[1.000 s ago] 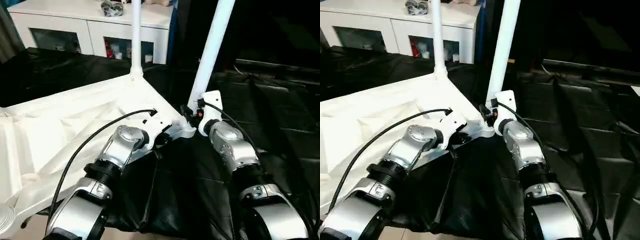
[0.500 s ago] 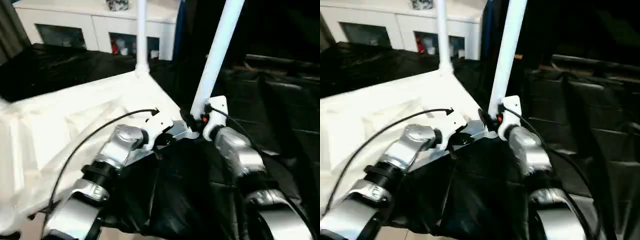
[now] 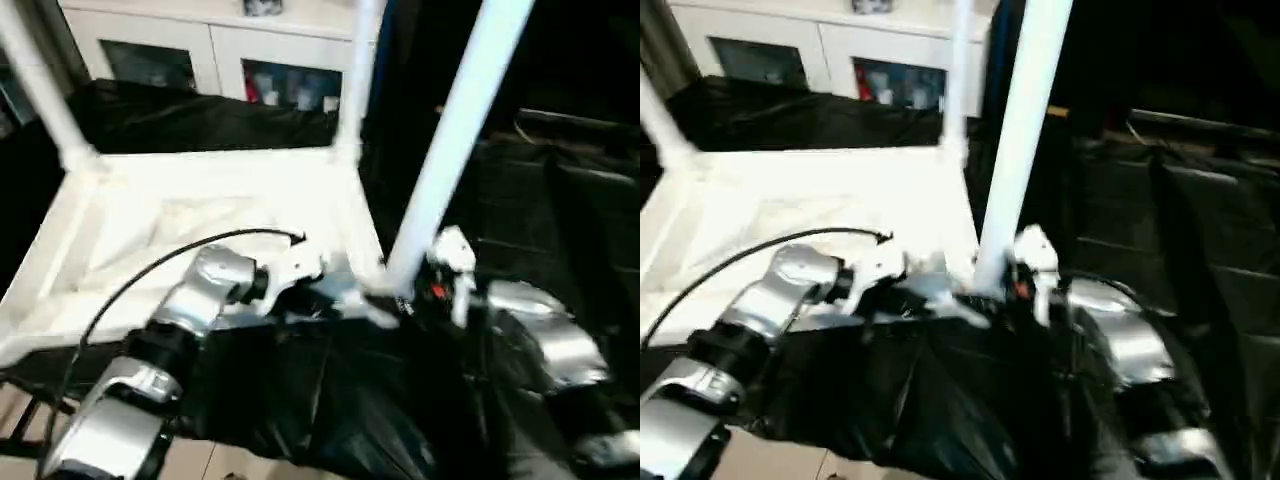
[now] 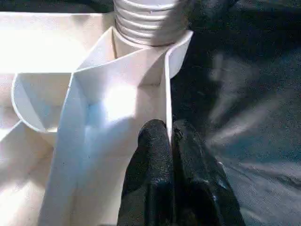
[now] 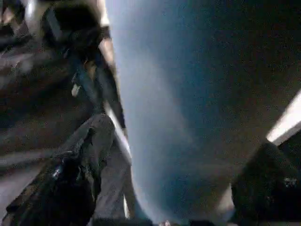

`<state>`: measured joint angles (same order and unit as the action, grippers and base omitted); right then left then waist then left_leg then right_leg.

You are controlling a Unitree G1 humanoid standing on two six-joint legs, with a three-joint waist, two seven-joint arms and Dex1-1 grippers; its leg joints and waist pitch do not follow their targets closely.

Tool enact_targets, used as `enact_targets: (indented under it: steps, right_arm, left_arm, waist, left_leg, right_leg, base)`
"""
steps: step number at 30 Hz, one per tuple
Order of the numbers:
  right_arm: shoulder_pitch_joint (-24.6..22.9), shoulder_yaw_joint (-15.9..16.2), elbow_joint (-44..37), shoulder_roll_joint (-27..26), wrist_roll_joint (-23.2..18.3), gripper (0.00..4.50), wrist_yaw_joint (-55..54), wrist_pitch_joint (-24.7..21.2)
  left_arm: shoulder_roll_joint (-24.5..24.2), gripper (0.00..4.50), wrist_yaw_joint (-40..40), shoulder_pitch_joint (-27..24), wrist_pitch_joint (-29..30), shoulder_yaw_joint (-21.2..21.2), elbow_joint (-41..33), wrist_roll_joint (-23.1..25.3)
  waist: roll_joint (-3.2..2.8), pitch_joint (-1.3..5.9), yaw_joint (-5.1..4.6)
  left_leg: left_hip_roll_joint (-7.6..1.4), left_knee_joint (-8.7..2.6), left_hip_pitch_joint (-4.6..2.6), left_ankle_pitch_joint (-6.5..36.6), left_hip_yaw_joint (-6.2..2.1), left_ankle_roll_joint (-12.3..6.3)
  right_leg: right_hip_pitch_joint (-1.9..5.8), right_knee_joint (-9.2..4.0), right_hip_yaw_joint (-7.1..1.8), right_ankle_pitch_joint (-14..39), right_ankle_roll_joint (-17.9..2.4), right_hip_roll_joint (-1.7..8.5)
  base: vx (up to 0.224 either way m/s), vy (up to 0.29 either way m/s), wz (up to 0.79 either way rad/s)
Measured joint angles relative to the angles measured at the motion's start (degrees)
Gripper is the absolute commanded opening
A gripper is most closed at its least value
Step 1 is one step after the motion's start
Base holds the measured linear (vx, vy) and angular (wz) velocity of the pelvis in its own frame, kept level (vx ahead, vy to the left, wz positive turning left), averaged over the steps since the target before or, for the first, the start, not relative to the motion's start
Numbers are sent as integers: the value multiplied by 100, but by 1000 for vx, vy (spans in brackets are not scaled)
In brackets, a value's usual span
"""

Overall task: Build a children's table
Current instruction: Rotate leg to tighten

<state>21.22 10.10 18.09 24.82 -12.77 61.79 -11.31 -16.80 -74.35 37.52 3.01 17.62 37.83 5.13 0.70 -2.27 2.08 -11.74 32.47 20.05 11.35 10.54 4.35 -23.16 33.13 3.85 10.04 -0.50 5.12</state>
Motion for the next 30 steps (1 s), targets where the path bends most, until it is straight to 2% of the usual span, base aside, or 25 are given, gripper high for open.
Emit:
enact_targets:
  steps: [1,4,6,10,11,20,22,24,27,30]
  right_arm:
    - [-18,9,-44,30,-5,360,57,-55]
    - [-89,105,-268,185,-13,360,231,-210]
    - [-105,163,-357,256,-12,327,321,-270]
    - [-140,186,-441,304,-8,314,381,-344]
    - [-145,189,-449,303,-4,287,381,-350]
    - [-320,95,-586,205,-25,264,198,-467]
    - [-355,-45,-496,-11,-49,264,-114,-484]
    - [-293,-323,-152,-371,-4,263,-789,-432]
    - [13,-633,456,-844,61,262,-1833,-379]
    - [211,-797,812,-1077,119,262,-2508,-283]
  left_arm:
    - [-15,0,-57,9,-39,17,23,-16]
    - [-64,0,-284,37,-177,46,127,-54]
    - [-96,0,-388,63,-266,74,193,-75]
    - [-114,0,-536,96,-421,86,313,-78]
    - [-117,0,-545,101,-441,86,332,-78]
    - [-76,0,-536,154,-420,79,504,-85]
    - [-3,0,-345,230,-317,63,622,-69]
    - [192,0,164,335,-76,-56,813,-19]
    - [520,0,991,438,263,-208,967,79]
    - [791,0,1569,515,551,-257,1025,107]
  waist:
    - [0,0,6]
    - [0,0,33]
    - [0,0,52]
    - [0,0,86]
    - [1,1,91]
    - [8,9,122]
    - [10,11,112]
    - [10,15,70]
    - [10,17,-33]
    - [8,19,-70]
  left_leg:
    - [0,2,1,-1,1,-2]
    - [-1,7,0,-6,7,-10]
    - [-3,14,1,-6,10,-10]
    - [-4,19,-2,-4,26,-6]
    - [-5,20,-3,-2,29,-3]
    - [-9,22,-11,2,52,4]
    - [-10,33,-20,4,54,8]
    - [-8,48,-31,2,52,5]
    - [-6,75,-39,1,51,4]
    - [-7,92,-40,2,50,3]
  right_leg:
    - [0,1,0,0,0,1]
    - [1,5,0,0,0,4]
    - [1,11,0,0,0,4]
    - [4,17,0,0,0,5]
    - [4,19,-1,0,0,5]
    - [19,34,-9,0,0,5]
    - [28,39,-12,0,0,9]
    - [35,44,-20,-1,1,13]
    - [42,45,-23,17,30,20]
    - [46,32,-24,19,33,21]
  base:
    - [0,0,0]
    - [0,0,0]
    - [0,0,0]
    - [0,0,0]
    - [0,0,0]
    - [0,0,0]
    - [0,0,0]
    - [0,0,0]
    - [0,0,0]
    - [0,0,0]
